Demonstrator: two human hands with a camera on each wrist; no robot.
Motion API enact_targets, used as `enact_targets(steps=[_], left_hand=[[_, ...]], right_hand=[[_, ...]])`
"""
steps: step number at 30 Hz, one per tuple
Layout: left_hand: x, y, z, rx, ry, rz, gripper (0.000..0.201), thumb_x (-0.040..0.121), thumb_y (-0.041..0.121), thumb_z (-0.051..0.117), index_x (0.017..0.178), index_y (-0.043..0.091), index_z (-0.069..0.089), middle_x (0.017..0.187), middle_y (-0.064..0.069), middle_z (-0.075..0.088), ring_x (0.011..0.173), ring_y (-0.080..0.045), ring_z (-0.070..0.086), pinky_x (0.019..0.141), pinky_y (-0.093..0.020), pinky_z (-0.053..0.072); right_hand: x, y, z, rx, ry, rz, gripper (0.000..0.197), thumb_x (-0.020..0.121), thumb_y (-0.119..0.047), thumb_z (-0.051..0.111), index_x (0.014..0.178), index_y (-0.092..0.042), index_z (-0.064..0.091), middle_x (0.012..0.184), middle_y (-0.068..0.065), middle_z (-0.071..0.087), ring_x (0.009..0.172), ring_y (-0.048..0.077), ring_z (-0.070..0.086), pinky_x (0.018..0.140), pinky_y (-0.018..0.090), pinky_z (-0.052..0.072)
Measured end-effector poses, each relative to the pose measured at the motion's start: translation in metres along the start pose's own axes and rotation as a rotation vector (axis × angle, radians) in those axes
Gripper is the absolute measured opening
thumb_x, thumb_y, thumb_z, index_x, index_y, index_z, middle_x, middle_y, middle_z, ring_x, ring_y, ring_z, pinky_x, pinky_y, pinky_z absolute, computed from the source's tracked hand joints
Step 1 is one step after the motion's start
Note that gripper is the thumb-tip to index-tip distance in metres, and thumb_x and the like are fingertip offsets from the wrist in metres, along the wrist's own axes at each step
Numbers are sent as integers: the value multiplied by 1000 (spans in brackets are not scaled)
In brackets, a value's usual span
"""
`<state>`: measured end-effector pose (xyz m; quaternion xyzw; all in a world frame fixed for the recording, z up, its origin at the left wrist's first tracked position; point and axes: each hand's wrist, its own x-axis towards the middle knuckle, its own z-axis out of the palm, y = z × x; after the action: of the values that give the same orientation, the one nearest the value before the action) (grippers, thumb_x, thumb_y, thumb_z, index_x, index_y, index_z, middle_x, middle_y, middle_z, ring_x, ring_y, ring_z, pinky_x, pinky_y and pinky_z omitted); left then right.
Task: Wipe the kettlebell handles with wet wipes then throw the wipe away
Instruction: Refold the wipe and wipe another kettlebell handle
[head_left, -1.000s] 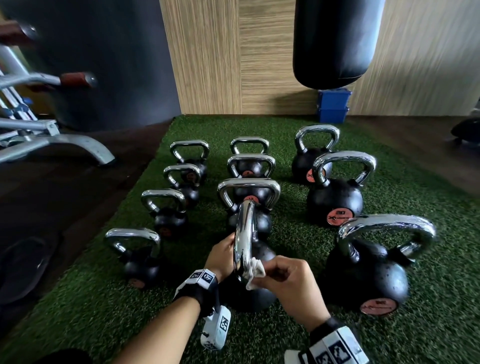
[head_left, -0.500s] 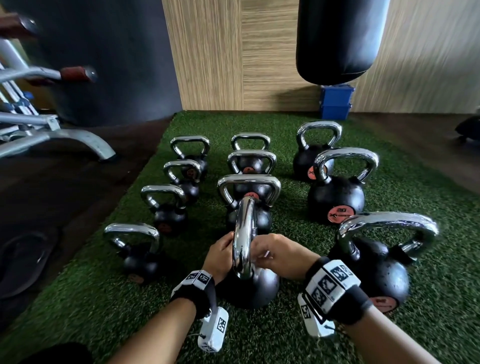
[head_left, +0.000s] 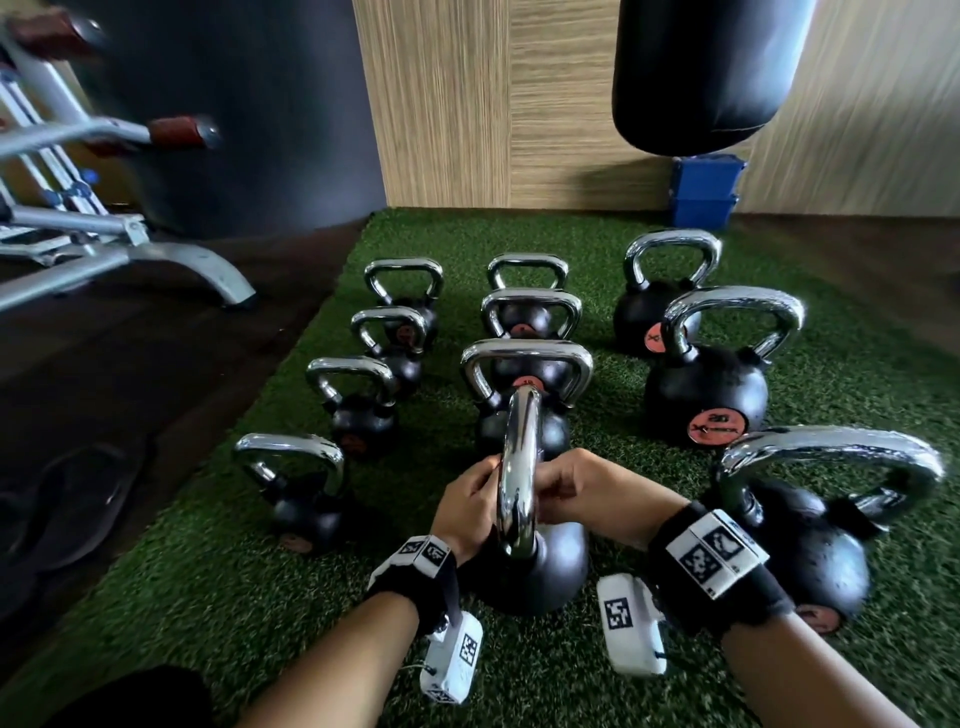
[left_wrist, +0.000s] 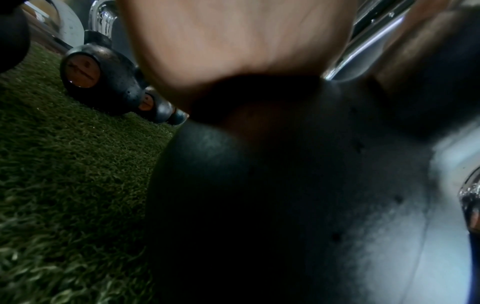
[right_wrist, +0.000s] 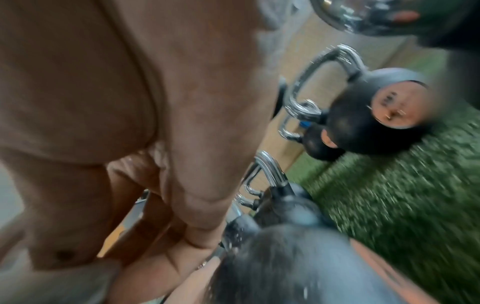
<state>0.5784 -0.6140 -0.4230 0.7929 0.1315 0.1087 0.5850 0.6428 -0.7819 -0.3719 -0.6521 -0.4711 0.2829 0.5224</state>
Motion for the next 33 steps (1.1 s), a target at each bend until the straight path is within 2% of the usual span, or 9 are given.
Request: enact_targets(steps=[3,5,11,16,19,21,23,27,33], left_hand=[[4,-5,1,-35,-2,-18,30,96,-3,61,87,24,71,89,-4,73,84,-18,67,90,-45,54],[6,-7,2,-51,-10,-21,24,96,-3,61,97,18,74,98,-7,76,96,-29,71,97,-50,52],[6,-8,1,-61,12,-1,33,103,8,54,96,34,72,106,-4,77,107,-26,70,102,-50,51],[10,-12,2,-28,16,-22,23,102,13,54,98,21,75,100,-2,77,100,-23,70,100,-47,52],[13,-16,1,-9,19,-15,20,102,13,54,107,7,72,104,-8,76,104,-28,69,100,-48,50],[13,-16,2,-21,16,-10,21,102,13,54,112,10,73,109,-6,76,107,-25,69,102,-46,50],[12,-15,1,-24,7,-11,25,103,16,54,118,16,73,113,-2,76,109,-20,69,103,-43,50],[13,-16,1,-27,-6,-20,27,103,19,53,123,19,72,118,-5,75,114,-24,67,105,-45,50],[16,-21,0,-13,-17,16,27,104,22,53,124,23,71,116,-1,75,111,-20,69,103,-44,51]], right_hand=[[-2,11,6,349,38,-16,26,93,-3,66,113,13,65,115,34,66,104,38,64,97,44,50],[0,16,11,568,120,-24,34,90,0,65,116,20,58,111,35,63,96,37,64,91,43,52],[4,21,26,814,228,-26,26,85,-2,66,108,11,66,95,20,73,80,26,73,76,32,60],[13,12,26,976,323,-120,30,89,18,47,92,5,74,89,18,76,67,13,75,59,19,59],[16,14,28,911,440,-122,31,81,20,56,72,-5,73,79,17,76,63,17,75,54,21,58],[19,15,29,844,540,-117,22,71,17,69,69,-4,69,78,20,75,64,25,74,55,28,60],[24,16,28,735,683,-111,26,63,17,76,66,-8,68,72,16,74,59,23,72,53,28,58],[34,13,23,389,921,-85,37,69,21,74,64,-14,62,62,5,70,53,10,64,50,23,51],[37,13,15,-214,1085,88,20,72,-8,79,64,-19,64,62,-5,68,55,8,56,56,34,51]])
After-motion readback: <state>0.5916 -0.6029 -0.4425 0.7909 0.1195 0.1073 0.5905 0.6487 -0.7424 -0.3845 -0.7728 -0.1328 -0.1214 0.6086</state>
